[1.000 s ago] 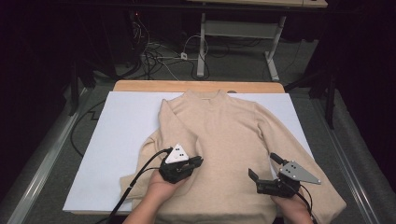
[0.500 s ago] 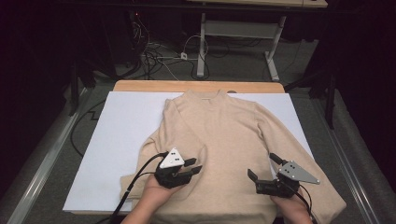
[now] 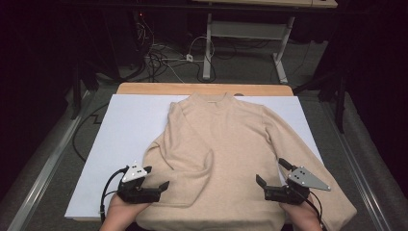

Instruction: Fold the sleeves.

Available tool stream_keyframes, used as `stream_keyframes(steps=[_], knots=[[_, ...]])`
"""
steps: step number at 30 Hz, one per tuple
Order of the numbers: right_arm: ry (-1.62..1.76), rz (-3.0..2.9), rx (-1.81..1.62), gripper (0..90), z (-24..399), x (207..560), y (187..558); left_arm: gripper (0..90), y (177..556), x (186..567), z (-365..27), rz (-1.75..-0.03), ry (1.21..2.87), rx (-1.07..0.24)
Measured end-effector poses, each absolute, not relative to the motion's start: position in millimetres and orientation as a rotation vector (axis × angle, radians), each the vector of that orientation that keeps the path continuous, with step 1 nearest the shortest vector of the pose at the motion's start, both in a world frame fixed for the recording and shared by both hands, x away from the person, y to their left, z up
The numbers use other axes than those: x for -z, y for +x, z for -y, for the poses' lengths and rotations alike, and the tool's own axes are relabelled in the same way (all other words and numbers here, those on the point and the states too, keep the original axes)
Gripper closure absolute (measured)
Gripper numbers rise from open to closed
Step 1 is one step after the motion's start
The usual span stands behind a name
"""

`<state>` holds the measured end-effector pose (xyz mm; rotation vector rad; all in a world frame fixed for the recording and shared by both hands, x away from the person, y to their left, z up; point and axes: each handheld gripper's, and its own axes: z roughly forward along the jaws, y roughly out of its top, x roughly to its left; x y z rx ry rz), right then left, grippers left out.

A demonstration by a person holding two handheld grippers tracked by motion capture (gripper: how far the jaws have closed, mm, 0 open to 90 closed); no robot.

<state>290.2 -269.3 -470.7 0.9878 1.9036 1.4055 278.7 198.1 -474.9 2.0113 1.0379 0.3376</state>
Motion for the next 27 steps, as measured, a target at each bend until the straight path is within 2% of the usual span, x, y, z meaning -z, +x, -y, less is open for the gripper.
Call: stream_keyframes(steps=[1,3,4,18,27], knots=[[0.988,-1.904,-1.405,0.3,269,471,290,12.1,276,477,-200,-1.046,2.01,-0.35],[0.987,-1.909,-1.398,0.2,268,471,290,1.0,273,480,-203,-1.079,2.027,-0.385],[0.987,-1.91,-1.398,0.2,268,471,289,0.0,272,481,-204,-1.076,2.041,-0.377],[0.985,-1.921,-1.39,0.3,262,472,289,0.0,274,487,-215,-1.059,2.055,-0.323],[0.987,-1.926,-1.391,0.2,265,473,290,0.0,274,487,-213,-1.061,2.099,-0.352]])
